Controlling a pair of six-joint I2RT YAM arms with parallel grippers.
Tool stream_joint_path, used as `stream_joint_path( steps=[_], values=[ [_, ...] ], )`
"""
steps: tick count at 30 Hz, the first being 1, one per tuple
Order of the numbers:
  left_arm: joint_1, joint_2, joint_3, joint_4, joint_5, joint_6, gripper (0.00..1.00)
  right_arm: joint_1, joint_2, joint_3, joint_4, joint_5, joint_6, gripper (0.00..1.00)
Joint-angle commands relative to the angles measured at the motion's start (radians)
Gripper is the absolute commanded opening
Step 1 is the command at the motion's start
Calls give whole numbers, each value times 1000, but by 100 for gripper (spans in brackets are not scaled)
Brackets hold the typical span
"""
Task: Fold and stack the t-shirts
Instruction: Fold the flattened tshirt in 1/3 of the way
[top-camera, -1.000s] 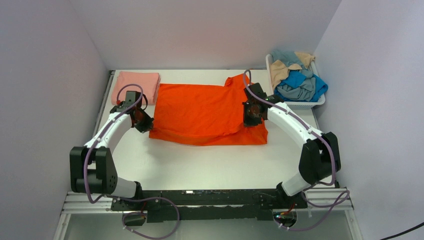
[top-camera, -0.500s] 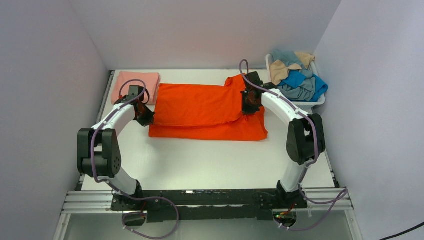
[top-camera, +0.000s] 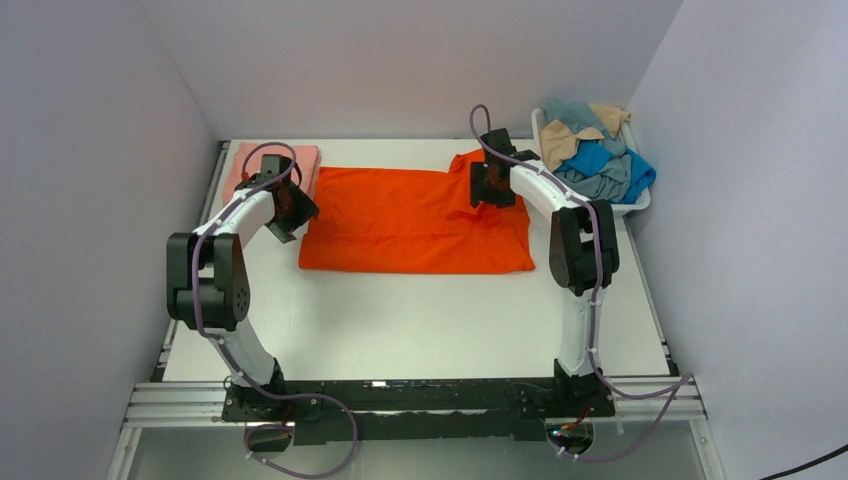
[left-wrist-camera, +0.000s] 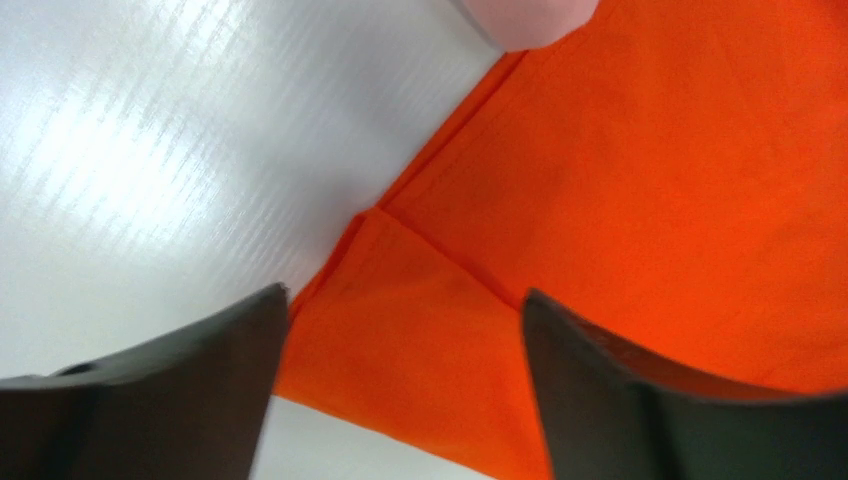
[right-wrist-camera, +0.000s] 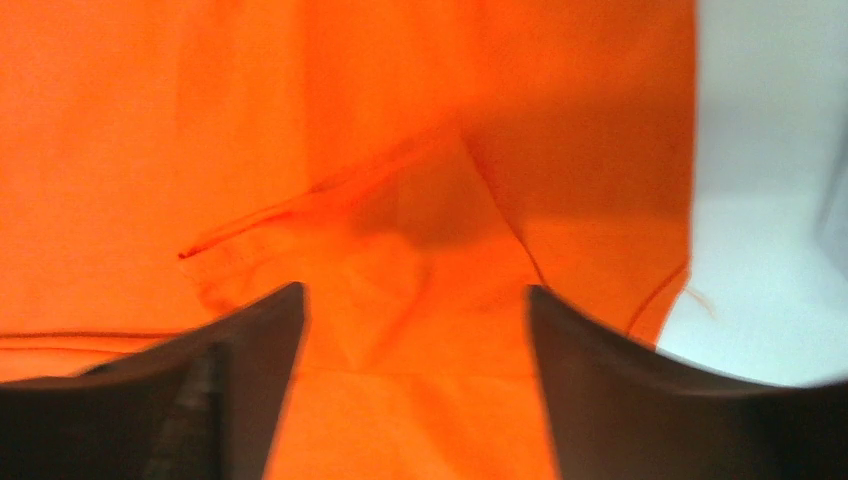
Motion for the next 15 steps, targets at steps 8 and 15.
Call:
stream_joint_path(
  steps=[8,15],
  values=[
    [-91,-81,-42,126,186,110,99,-1,-313,-438,293,-316,55,100],
    [-136,122,16,113,206,126,99,-2,-228,-488,354,-181,49,100]
  ],
)
